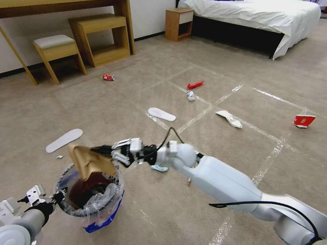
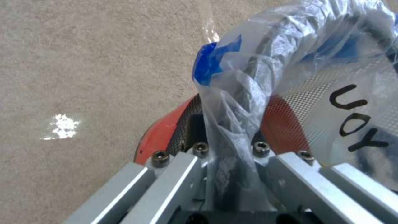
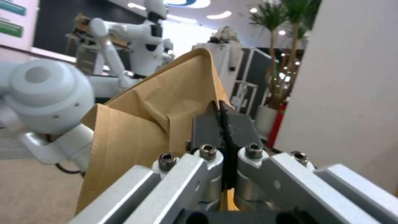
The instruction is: Pick up the trash bin and place the garbage on the floor into it.
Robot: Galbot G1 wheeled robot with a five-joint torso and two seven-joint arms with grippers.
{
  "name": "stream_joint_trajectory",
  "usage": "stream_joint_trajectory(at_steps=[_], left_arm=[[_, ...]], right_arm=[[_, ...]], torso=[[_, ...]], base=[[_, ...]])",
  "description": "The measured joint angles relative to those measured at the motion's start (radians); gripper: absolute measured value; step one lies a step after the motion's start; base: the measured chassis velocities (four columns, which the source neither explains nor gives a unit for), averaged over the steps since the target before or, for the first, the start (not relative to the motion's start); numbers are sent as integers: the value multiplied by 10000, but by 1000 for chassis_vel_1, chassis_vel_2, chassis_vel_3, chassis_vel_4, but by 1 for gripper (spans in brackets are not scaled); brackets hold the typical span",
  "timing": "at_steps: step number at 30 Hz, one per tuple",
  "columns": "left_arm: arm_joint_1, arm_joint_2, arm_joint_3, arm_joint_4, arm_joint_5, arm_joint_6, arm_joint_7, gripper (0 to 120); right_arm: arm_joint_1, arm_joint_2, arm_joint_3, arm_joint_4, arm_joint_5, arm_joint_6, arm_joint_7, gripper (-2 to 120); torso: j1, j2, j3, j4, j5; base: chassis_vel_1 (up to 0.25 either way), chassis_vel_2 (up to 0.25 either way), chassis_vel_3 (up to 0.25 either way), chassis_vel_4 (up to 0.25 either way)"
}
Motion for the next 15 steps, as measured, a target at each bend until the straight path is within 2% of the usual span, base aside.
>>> stream_joint_trajectory(at_steps=[15], left_arm=[[-13, -36, -32, -211, -107, 0, -9, 0]], right_arm=[[31, 382, -461, -528, -205, 117, -16, 0]], torso=[[0, 0, 0, -1, 2]], base=[[0, 0, 0, 0]])
